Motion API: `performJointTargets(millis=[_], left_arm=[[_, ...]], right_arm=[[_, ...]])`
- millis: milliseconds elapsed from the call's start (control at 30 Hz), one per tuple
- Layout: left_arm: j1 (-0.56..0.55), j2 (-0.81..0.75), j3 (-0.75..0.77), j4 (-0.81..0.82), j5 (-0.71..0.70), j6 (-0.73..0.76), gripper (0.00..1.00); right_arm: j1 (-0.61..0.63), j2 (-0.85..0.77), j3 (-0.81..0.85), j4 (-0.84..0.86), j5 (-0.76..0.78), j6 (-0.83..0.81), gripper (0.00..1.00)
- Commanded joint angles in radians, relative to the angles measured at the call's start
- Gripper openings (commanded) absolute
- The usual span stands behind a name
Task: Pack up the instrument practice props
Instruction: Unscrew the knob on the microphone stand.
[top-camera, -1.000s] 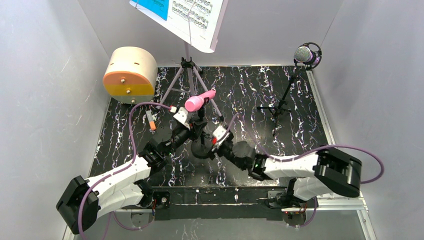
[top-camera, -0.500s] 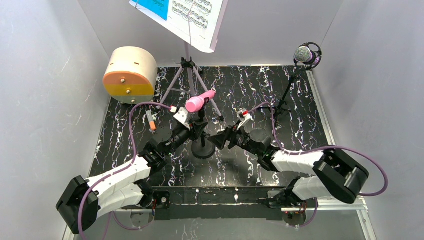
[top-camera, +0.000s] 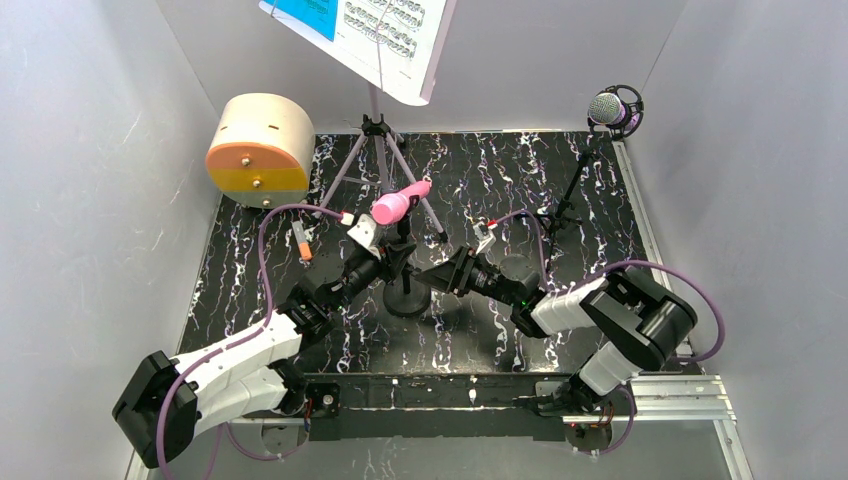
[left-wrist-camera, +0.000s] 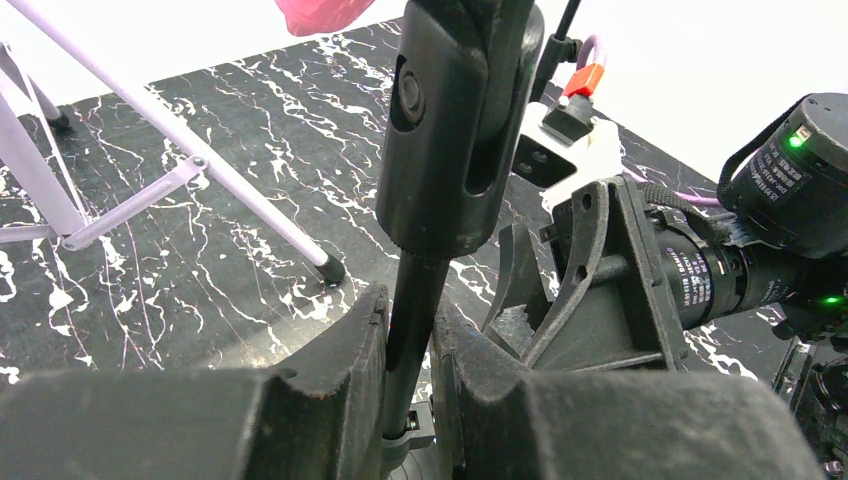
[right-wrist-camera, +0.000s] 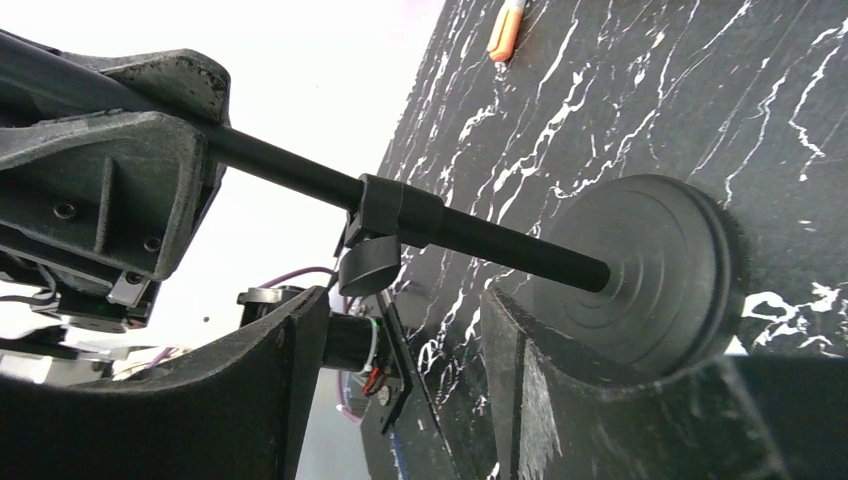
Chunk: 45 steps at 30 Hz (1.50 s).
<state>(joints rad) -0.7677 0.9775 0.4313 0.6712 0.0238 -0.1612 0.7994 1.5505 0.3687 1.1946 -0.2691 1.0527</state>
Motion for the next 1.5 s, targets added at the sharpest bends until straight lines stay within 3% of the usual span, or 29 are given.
performJointTargets(millis=[0, 667, 933, 1067, 1300, 1467], left_arm=[[-0.017, 0.021, -0.019, -0.106, 0.067, -0.072, 0.00], [-0.017, 0.023, -0.021, -0.105, 0.067, -0.077, 0.00], [-0.018, 0.014, -0.023, -0.105, 0.070, -0.078, 0.00], [-0.017, 0.010, -0.023, -0.105, 0.072, -0.078, 0.00], [-0.017, 0.014, -0.021, -0.106, 0.087, -0.081, 0.00], [-0.017, 0.016, -0.014, -0.105, 0.103, -0.088, 0.00]], right_arm=[[-0.012, 0.031, 0.027, 0.150, -0.059, 0.075, 0.64], [-0.034, 0.171, 0.074, 0.339, -0.141, 0.176, 0.43], [-0.035, 0.163, 0.072, 0.278, -0.152, 0.089, 0.16], [-0.035, 0.122, 0.094, 0.139, -0.166, -0.072, 0.02], [-0.026, -0.028, 0.177, -0.268, -0.125, -0.535, 0.01], [0.043, -0.126, 0.234, -0.545, -0.011, -1.001, 0.01]])
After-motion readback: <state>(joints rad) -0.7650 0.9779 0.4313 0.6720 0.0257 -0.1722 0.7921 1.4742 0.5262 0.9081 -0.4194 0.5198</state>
